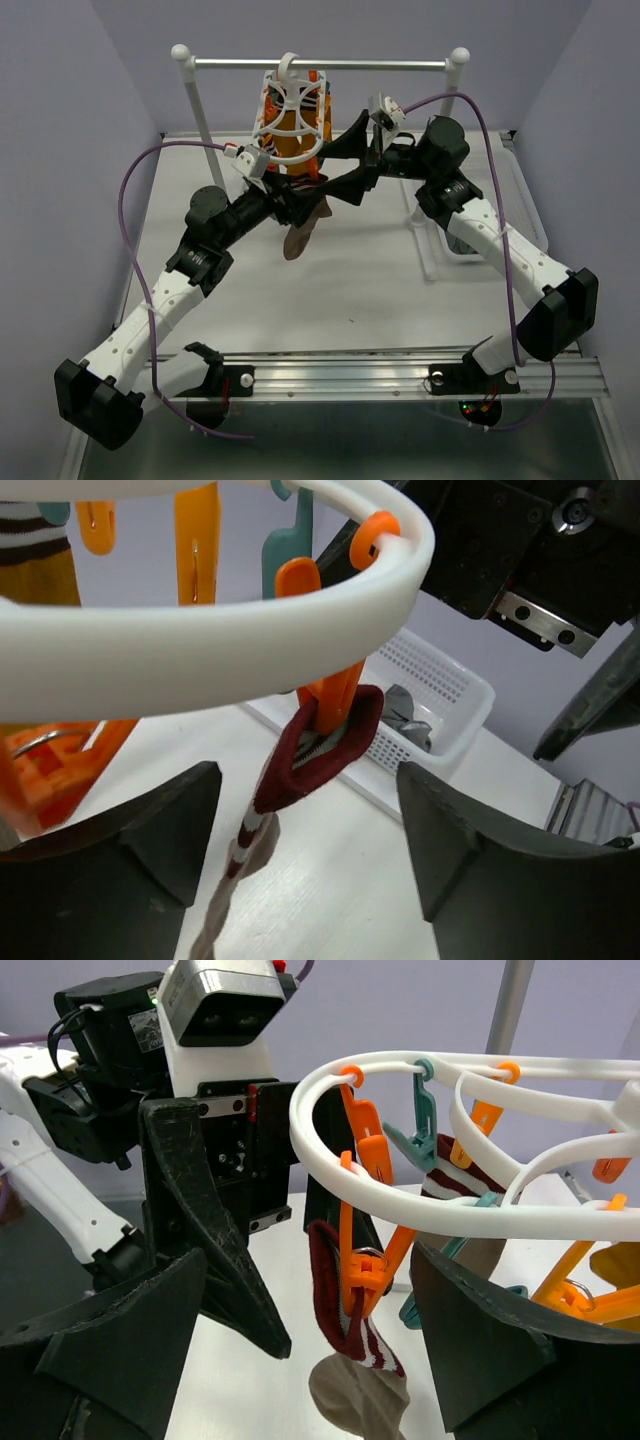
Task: Clip the socks to the hanger
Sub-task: Clamp the sock onto the hanger.
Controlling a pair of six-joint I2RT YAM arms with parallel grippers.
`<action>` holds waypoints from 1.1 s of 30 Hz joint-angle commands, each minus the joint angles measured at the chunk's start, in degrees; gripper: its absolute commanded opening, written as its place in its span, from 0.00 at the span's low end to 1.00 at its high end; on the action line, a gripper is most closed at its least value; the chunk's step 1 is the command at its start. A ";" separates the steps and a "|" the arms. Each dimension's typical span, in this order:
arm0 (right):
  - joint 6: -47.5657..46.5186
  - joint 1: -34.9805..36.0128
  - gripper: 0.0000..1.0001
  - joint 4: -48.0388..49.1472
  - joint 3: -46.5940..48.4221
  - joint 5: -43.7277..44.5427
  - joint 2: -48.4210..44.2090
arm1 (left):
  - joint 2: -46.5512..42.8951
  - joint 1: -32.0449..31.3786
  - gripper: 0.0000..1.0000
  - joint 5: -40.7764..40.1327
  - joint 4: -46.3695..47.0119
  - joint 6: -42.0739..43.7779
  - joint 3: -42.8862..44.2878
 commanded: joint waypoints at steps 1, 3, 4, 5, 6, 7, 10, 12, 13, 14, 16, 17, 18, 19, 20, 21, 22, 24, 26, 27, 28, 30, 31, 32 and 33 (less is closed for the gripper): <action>0.38 0.00 0.95 2.42 -0.87 2.04 -3.11 | -0.98 0.12 0.93 -2.67 0.78 -0.40 1.95; 0.21 0.00 1.00 2.42 -1.49 3.54 -3.64 | -1.33 0.12 0.99 -5.12 -0.89 -0.66 1.86; -0.49 0.00 1.00 2.25 -2.19 4.07 -4.08 | -1.86 0.12 0.99 -7.40 -2.37 -0.49 1.69; -0.50 0.00 1.00 2.25 -2.80 4.07 -4.43 | -2.21 0.12 0.99 -7.43 -2.39 -0.48 1.34; -1.45 0.00 1.00 2.07 -3.42 4.51 -4.61 | -2.56 0.12 0.99 -8.99 -3.87 -0.22 0.81; -2.25 0.00 1.00 1.90 -4.03 4.86 -4.96 | -3.35 0.12 0.99 -13.01 -4.84 -0.57 0.03; -6.20 0.00 1.00 -1.17 -5.71 6.36 -6.19 | -4.67 0.12 0.99 -19.63 -9.67 -2.32 -0.77; -9.44 0.00 1.00 -4.59 -6.32 7.32 -6.63 | -6.60 0.03 0.99 -20.26 -10.91 -2.94 -1.38; -10.42 0.00 1.00 -5.13 -6.85 8.20 -7.33 | -8.09 0.12 0.99 -19.30 -10.83 -3.12 -2.17; -11.12 0.00 1.00 -5.22 -7.64 8.99 -7.77 | -8.88 0.12 0.99 -18.07 -10.22 -2.95 -2.79; -14.37 0.00 1.00 -5.14 -10.36 10.31 -9.27 | -10.29 0.12 0.99 -14.21 -7.76 -2.25 -4.55; -15.69 0.00 1.00 -5.14 -11.33 11.62 -9.71 | -11.26 0.12 0.99 -13.93 -7.40 -2.24 -4.81; -16.31 0.00 1.00 -5.22 -12.12 11.63 -10.15 | -11.61 0.12 0.99 -13.93 -7.66 -2.42 -4.73; -16.75 0.00 1.00 -5.14 -12.82 13.11 -10.50 | -11.88 0.12 0.99 -14.37 -8.27 -2.59 -4.47; -17.02 0.00 1.00 -5.14 -13.87 14.26 -11.37 | -12.32 0.12 0.99 -14.46 -9.93 -2.59 -3.51; -17.19 0.00 1.00 -5.22 -14.41 16.36 -11.82 | -12.58 0.12 0.99 -14.46 -10.64 -2.33 -2.89; -17.54 0.00 1.00 -5.22 -15.02 17.34 -12.34 | -12.85 0.12 0.99 -14.28 -11.26 -2.07 -2.27; -18.60 0.00 1.00 -5.31 -16.95 19.97 -13.92 | -13.81 0.12 0.99 -12.45 -11.53 -0.50 -0.78; -19.56 0.00 1.00 -5.22 -19.23 21.64 -15.76 | -15.47 0.12 0.99 -12.09 -11.27 -0.13 0.19; -21.40 0.00 1.00 -5.22 -20.03 23.13 -16.38 | -15.92 0.21 0.99 -12.69 -11.53 -0.48 1.32; -22.37 0.00 1.00 -5.22 -20.73 23.76 -16.91 | -16.27 0.12 0.99 -13.31 -12.05 -0.74 2.12; -25.44 0.00 1.00 -5.22 -22.22 25.07 -18.31 | -16.36 0.12 0.99 -13.75 -13.63 -0.31 3.88; -25.72 0.00 1.00 -5.22 -22.32 26.82 -18.58 | -16.10 0.12 0.99 -13.93 -14.07 -0.05 5.63; -25.90 0.00 1.00 -5.31 -22.23 27.88 -18.67 | -15.14 0.12 0.99 -14.37 -15.30 -0.13 6.51; -26.07 0.00 1.00 -5.31 -22.15 28.59 -18.76 | -14.52 0.21 0.99 -15.15 -16.00 -0.39 7.39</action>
